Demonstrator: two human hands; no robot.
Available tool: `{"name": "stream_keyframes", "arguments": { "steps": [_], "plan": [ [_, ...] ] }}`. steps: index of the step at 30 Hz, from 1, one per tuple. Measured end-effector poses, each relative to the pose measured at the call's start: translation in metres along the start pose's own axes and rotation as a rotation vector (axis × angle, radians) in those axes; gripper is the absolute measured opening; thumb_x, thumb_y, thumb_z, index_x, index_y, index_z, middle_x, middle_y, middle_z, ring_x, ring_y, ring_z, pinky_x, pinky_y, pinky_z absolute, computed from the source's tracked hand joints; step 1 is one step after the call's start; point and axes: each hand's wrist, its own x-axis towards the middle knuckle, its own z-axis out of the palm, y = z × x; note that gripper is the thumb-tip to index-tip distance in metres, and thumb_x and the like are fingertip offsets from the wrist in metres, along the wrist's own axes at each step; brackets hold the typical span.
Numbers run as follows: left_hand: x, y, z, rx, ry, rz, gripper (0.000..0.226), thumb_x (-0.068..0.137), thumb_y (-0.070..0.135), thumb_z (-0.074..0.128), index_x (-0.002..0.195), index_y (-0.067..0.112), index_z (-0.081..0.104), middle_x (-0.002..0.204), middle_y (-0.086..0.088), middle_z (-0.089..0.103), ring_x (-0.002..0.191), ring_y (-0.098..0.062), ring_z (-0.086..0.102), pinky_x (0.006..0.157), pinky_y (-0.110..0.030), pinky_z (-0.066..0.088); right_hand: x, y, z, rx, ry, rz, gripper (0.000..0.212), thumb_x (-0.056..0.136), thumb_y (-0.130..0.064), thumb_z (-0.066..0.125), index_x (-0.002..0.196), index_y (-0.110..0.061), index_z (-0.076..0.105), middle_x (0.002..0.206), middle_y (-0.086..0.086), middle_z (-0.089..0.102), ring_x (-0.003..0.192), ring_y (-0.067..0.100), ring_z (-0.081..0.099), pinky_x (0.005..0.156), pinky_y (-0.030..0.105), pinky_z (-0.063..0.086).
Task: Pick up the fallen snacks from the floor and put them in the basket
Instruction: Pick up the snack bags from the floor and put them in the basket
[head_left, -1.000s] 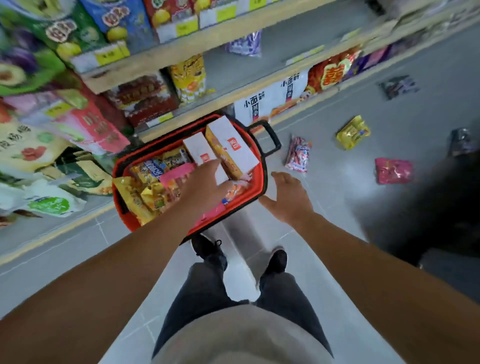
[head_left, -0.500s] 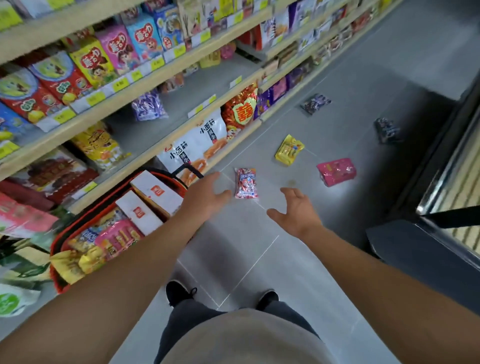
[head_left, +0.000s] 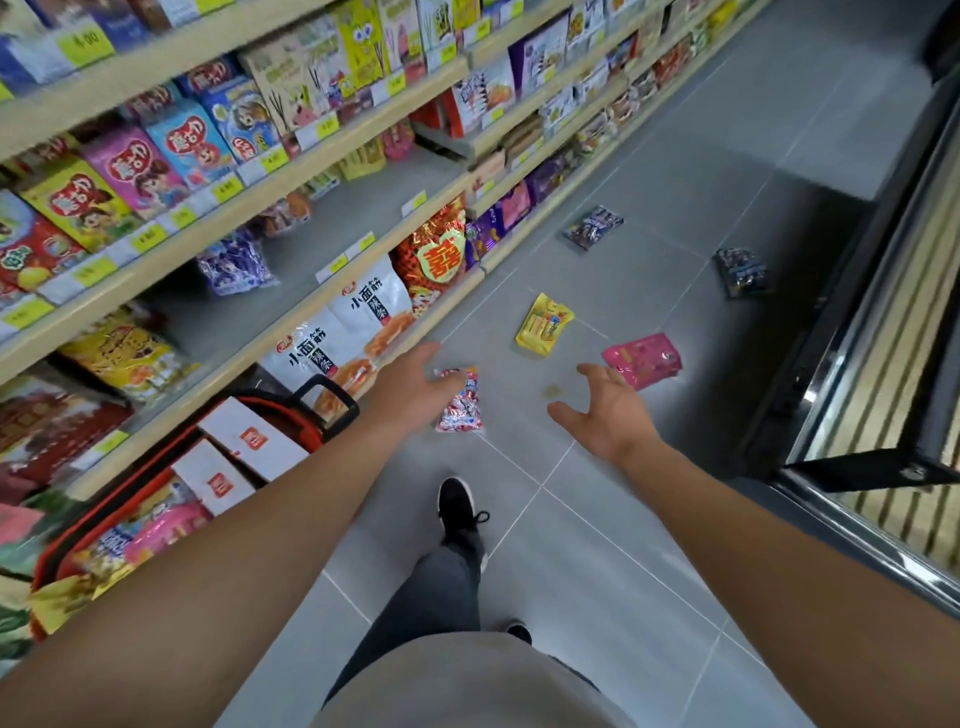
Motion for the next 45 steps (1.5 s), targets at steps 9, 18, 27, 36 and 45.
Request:
{"name": "stream_keyframes", "arguments": {
  "steps": [9,18,27,36,45],
  "plan": [
    [0.121,0.018,-0.005,-0.022,-0.058,-0.065,0.074,0.08,0.061,0.058,0.142,0.023,0.048,0.143,0.0,0.052,0.131,-0.025,0.049,0.105,-0.047,0.044,0.118,-0.019,-0.025,-0.04,-0.063,0.04,0.073,0.091,-0.047,0.065,0.149,-0.012,0.037,0.148,0.015,0.042,0.134,0.035,0.044,0.107,0.04,0.039],
    [0.254,0.052,-0.016,0.043,-0.123,-0.082,0.064,0.092,0.044,0.059,0.147,0.018,0.041,0.152,-0.004,0.042,0.138,-0.024,0.041,0.108,-0.037,0.034,0.232,-0.032,-0.059,-0.006,-0.098,0.144,0.072,0.092,-0.047,0.063,0.15,-0.013,0.036,0.152,0.014,0.041,0.136,0.032,0.044,0.107,0.039,0.04],
    [0.367,0.111,0.029,0.054,-0.193,-0.094,0.064,0.089,0.043,0.061,0.146,0.02,0.043,0.15,-0.001,0.046,0.133,-0.022,0.047,0.104,-0.034,0.038,0.335,0.022,-0.081,0.1,-0.14,0.255,0.072,0.09,-0.044,0.067,0.149,-0.015,0.038,0.152,0.012,0.039,0.136,0.032,0.042,0.109,0.042,0.041],
    [0.493,0.183,0.113,0.058,-0.192,-0.252,0.063,0.087,0.039,0.067,0.142,0.017,0.047,0.147,-0.004,0.05,0.128,-0.024,0.053,0.106,-0.033,0.041,0.476,0.112,-0.108,0.096,-0.308,0.286,0.072,0.09,-0.044,0.067,0.15,-0.016,0.038,0.154,0.01,0.036,0.135,0.032,0.044,0.106,0.041,0.04],
    [0.604,0.157,0.194,0.062,-0.253,-0.352,0.066,0.087,0.036,0.069,0.144,0.015,0.045,0.147,-0.007,0.049,0.13,-0.027,0.051,0.109,-0.04,0.039,0.598,0.18,-0.062,0.181,-0.393,0.362,0.07,0.091,-0.043,0.067,0.148,-0.011,0.041,0.149,0.01,0.043,0.136,0.028,0.043,0.106,0.035,0.037]
  ]
}}
